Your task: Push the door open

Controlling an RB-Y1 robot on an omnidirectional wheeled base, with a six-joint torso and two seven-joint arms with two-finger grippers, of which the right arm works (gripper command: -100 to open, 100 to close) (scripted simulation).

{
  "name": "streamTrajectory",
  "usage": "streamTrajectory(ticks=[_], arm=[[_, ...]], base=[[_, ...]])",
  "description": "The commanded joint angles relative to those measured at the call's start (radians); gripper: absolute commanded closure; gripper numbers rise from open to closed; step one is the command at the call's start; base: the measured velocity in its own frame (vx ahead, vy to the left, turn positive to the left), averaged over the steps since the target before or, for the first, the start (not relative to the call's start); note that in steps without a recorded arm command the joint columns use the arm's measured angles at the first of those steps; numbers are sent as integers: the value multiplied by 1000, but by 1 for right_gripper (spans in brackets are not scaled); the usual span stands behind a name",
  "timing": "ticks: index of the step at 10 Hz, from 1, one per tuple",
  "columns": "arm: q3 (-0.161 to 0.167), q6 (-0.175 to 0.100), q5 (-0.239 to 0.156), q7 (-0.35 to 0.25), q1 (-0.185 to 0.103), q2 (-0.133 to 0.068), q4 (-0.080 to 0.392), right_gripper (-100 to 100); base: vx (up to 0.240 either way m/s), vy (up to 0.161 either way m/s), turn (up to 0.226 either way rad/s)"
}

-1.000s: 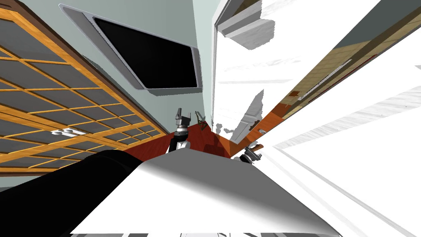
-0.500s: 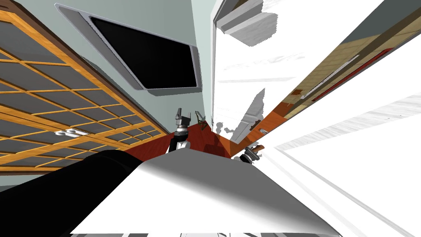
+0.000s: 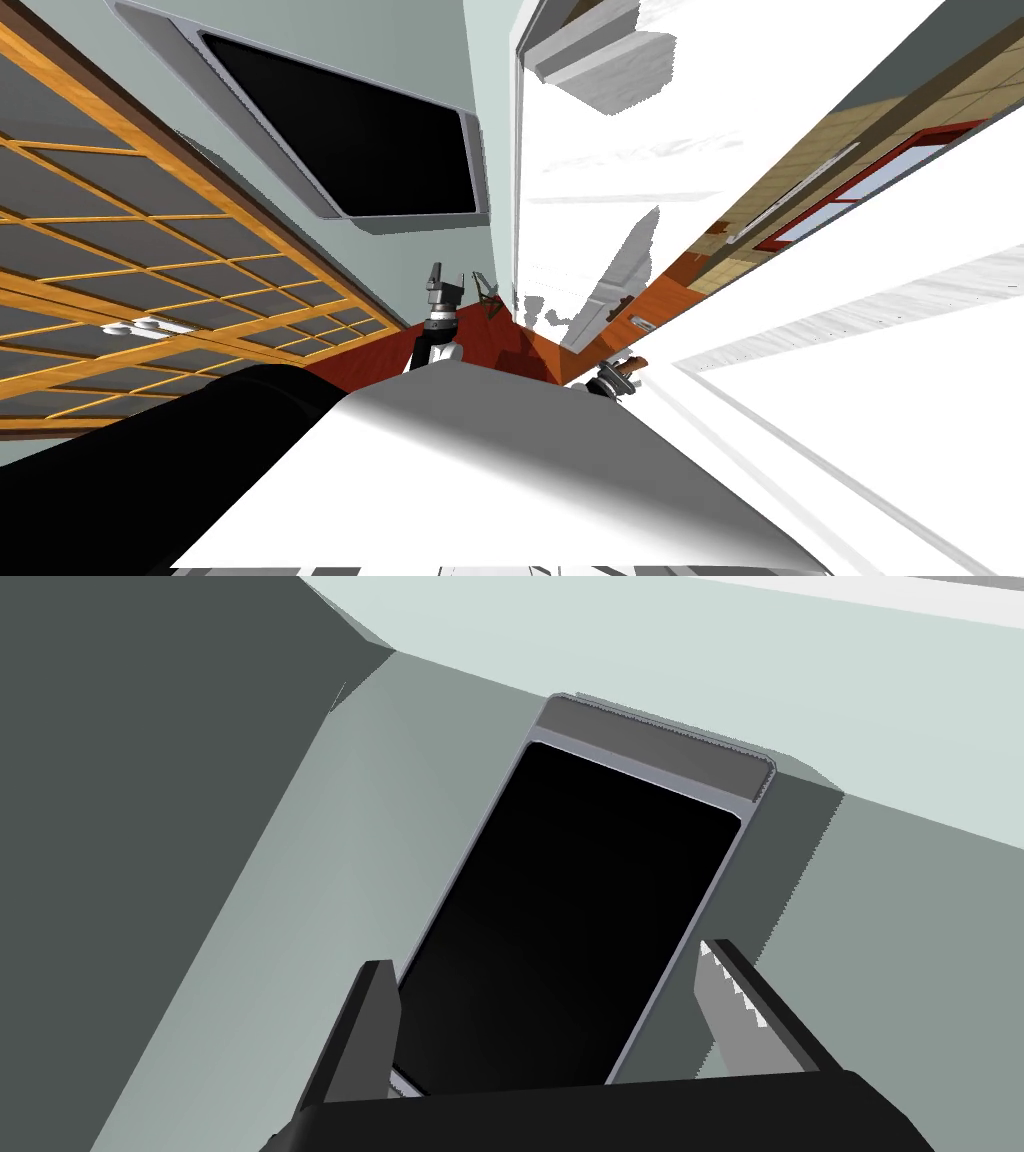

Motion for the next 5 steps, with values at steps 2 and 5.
streamTrajectory(ticks=[2, 5], arm=[[-28, -16, -19, 5, -3, -21, -4, 100], [-60, -21, -49, 13, 4, -35, -4, 100]], base=[[184, -101, -40], [162, -133, -29]])
